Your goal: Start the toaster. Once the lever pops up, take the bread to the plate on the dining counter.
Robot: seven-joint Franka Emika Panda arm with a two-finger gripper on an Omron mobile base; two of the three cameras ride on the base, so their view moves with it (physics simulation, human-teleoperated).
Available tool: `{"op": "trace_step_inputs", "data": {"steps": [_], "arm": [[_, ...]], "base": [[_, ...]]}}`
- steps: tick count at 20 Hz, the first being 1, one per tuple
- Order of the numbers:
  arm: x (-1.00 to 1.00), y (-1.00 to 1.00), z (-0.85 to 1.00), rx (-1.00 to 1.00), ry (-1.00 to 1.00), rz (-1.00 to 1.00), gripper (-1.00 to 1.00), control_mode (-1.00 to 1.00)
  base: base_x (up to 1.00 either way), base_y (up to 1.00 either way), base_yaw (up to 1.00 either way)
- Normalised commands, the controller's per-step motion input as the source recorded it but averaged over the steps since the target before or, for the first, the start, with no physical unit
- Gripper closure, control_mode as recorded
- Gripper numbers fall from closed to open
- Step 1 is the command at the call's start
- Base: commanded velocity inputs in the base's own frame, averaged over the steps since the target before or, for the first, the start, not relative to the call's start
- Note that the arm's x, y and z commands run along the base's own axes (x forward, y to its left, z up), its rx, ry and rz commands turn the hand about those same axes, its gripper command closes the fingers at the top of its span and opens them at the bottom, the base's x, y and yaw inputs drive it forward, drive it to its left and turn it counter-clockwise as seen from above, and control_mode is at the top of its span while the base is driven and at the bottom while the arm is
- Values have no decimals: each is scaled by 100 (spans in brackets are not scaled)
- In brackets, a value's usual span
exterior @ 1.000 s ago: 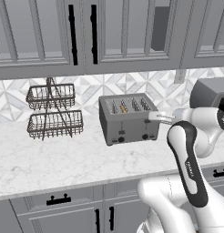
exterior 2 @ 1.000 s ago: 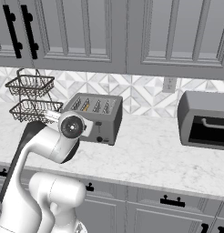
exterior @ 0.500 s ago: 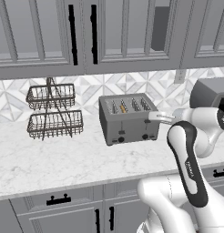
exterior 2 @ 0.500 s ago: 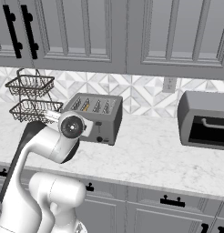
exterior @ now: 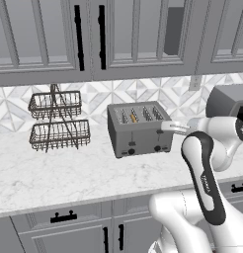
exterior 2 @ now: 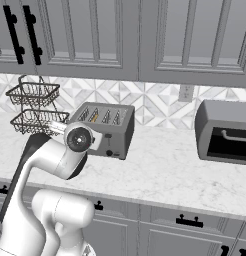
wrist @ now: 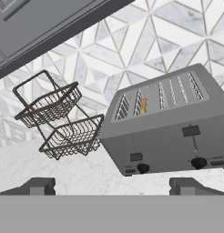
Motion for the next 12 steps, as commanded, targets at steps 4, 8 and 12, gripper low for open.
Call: {"op": "trace_step_inputs", "data": {"steps": [4, 8, 12], "arm": [[0, 0, 0, 0, 0, 0, -100, -100], [0, 0, 0, 0, 0, 0, -100, -100], [0, 0, 0, 0, 0, 0, -100, -100]], "base": [[0, 0, 0], [0, 0, 0], [0, 0, 0]]}}
